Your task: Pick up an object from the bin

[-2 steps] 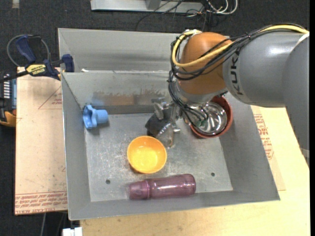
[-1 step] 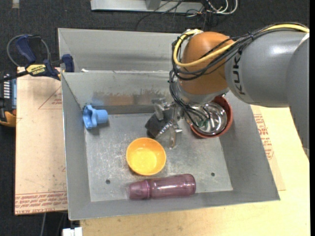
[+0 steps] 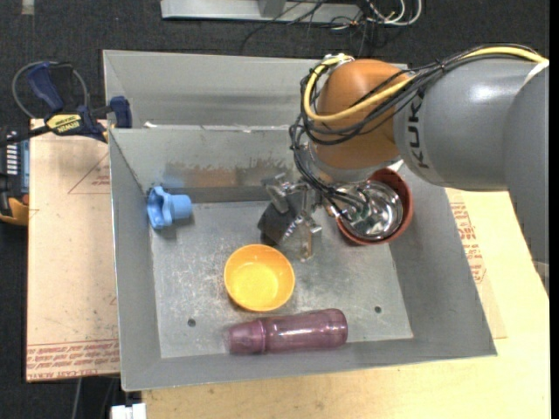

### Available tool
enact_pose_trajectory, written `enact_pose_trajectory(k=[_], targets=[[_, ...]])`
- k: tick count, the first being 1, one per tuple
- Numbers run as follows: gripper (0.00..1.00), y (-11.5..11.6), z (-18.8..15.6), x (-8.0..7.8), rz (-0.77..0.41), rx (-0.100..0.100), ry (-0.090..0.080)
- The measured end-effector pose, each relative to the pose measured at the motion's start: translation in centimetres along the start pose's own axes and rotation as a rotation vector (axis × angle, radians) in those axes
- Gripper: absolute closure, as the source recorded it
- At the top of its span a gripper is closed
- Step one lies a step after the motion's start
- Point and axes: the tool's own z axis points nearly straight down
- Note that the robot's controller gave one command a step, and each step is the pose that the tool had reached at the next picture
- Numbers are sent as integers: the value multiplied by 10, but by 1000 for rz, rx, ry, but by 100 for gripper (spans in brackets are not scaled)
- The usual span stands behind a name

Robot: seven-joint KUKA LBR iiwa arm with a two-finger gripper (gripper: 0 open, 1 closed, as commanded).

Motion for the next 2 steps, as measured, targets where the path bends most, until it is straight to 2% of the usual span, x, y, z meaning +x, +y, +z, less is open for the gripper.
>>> enact_pose_trajectory(k=[1,2], targets=[[0,-1,4,-1,-17,0,0],[100,-10,21,-55,-427,26,-101]])
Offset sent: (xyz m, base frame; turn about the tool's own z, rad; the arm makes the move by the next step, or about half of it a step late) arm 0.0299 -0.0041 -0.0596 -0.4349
